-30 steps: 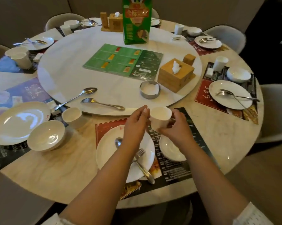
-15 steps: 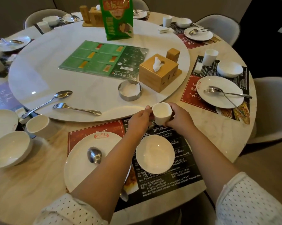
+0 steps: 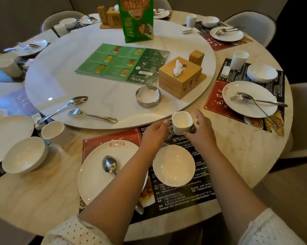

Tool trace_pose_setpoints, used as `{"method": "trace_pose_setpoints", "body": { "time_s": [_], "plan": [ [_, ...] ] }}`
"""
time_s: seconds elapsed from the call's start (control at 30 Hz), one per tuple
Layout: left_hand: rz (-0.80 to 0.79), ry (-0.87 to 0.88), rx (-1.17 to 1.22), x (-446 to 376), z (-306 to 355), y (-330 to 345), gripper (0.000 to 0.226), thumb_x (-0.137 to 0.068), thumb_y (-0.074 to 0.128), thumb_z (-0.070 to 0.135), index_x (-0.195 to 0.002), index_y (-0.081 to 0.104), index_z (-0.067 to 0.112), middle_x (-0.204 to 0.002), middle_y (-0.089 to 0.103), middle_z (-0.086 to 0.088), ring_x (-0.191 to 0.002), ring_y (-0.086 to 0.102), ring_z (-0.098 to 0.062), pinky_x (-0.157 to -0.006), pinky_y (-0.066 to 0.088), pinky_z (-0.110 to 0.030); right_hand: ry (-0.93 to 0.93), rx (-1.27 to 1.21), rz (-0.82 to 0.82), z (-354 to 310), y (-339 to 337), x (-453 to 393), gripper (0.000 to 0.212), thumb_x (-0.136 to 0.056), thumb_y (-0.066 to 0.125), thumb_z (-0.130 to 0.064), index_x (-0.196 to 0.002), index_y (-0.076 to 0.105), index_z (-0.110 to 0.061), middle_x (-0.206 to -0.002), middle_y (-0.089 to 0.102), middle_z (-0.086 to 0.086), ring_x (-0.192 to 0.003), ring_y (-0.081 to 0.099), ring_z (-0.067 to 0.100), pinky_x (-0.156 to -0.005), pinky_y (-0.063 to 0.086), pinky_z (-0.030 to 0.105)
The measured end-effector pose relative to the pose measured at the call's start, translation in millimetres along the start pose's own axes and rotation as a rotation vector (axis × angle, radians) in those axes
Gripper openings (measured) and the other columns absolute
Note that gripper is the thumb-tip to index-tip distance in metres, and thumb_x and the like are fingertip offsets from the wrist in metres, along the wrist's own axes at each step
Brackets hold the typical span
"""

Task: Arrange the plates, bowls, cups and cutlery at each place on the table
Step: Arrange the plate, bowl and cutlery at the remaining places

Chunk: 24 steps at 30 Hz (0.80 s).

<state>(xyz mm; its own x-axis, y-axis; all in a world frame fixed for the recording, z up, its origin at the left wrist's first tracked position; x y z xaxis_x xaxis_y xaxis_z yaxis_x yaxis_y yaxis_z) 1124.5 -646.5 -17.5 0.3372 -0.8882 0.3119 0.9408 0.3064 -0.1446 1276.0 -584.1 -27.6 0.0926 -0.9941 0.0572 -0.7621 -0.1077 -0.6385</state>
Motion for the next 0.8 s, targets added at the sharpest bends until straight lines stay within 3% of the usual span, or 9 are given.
{"method": "trace_pose_setpoints", "body": {
  "time_s": [0.13,0.23,0.33,0.5,0.67,0.8],
  "plan": [
    [0.049,0.079,0.0,24.1,0.3,-30.5,0.021,-0.098,0.049,0.026,-0.1,0.07,0.03,-0.1,0.072,0.008,-0.083,0.069,0.0,-0.09,0.054,-0.034,-0.071,-0.156,0.184,-29.6,5.5,46.6,0.062,-0.078,0.072,-0.008,-0.131,0.048,-0.03,-0.133,0.043,0.001,-0.12,0.048,0.017,-0.089,0.048,0.025],
    [0.088,0.091,0.025,44.2,-2.7,-57.5,0.023,-0.099,0.049,0.022,-0.102,0.071,0.025,-0.097,0.072,0.004,-0.085,0.069,-0.006,-0.085,0.055,-0.029,-0.056,-0.269,0.09,-51.7,28.2,75.6,0.043,-0.084,0.067,-0.01,-0.115,0.057,-0.037,-0.123,0.05,-0.011,-0.109,0.053,0.006,-0.071,0.041,0.01],
    [0.148,0.082,0.066,61.7,-9.5,-87.1,0.023,-0.098,0.049,0.019,-0.102,0.071,0.022,-0.094,0.073,0.001,-0.086,0.069,-0.012,-0.078,0.054,-0.027,-0.086,-0.288,-0.027,-70.2,53.8,97.8,0.031,-0.086,0.065,-0.011,-0.106,0.061,-0.035,-0.114,0.057,-0.013,-0.099,0.056,0.001,-0.068,0.04,0.008],
    [0.234,0.061,0.131,82.1,-29.6,-152.3,0.022,-0.098,0.049,0.015,-0.102,0.07,0.02,-0.096,0.072,-0.002,-0.085,0.069,-0.015,-0.076,0.055,-0.031,-0.098,-0.288,-0.103,-103.0,99.0,134.4,0.029,-0.087,0.064,-0.013,-0.092,0.061,-0.041,-0.101,0.062,-0.02,-0.086,0.055,-0.013,-0.061,0.041,0.003],
    [0.266,0.089,0.134,99.9,-47.9,-234.1,0.023,-0.098,0.049,0.016,-0.102,0.07,0.022,-0.092,0.072,0.002,-0.082,0.068,-0.011,-0.069,0.053,-0.022,-0.089,-0.311,-0.139,-144.2,152.6,169.0,0.026,-0.089,0.061,-0.011,-0.09,0.064,-0.037,-0.1,0.064,-0.018,-0.094,0.057,-0.005,-0.076,0.043,0.009],
    [0.263,0.086,0.138,106.6,-61.8,-313.0,0.024,-0.098,0.048,0.014,-0.101,0.07,0.022,-0.092,0.071,-0.001,-0.078,0.067,-0.008,-0.074,0.053,-0.025,-0.073,-0.302,-0.122,-187.3,209.6,198.3,0.021,-0.09,0.059,-0.013,-0.09,0.066,-0.033,-0.097,0.065,-0.016,-0.091,0.056,-0.005,-0.069,0.04,0.007]
  ]
}}
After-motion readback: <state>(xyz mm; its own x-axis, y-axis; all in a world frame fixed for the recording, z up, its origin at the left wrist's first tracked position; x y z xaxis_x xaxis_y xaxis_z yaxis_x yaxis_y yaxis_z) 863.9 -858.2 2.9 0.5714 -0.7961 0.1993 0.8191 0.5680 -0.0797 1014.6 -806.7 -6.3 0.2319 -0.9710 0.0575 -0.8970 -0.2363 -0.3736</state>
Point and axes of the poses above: each hand's wrist, its own x-axis away from the middle knuckle, its own y-axis out of the palm, z = x × y, the point moved 3 cm from there along -x, towards the middle knuckle
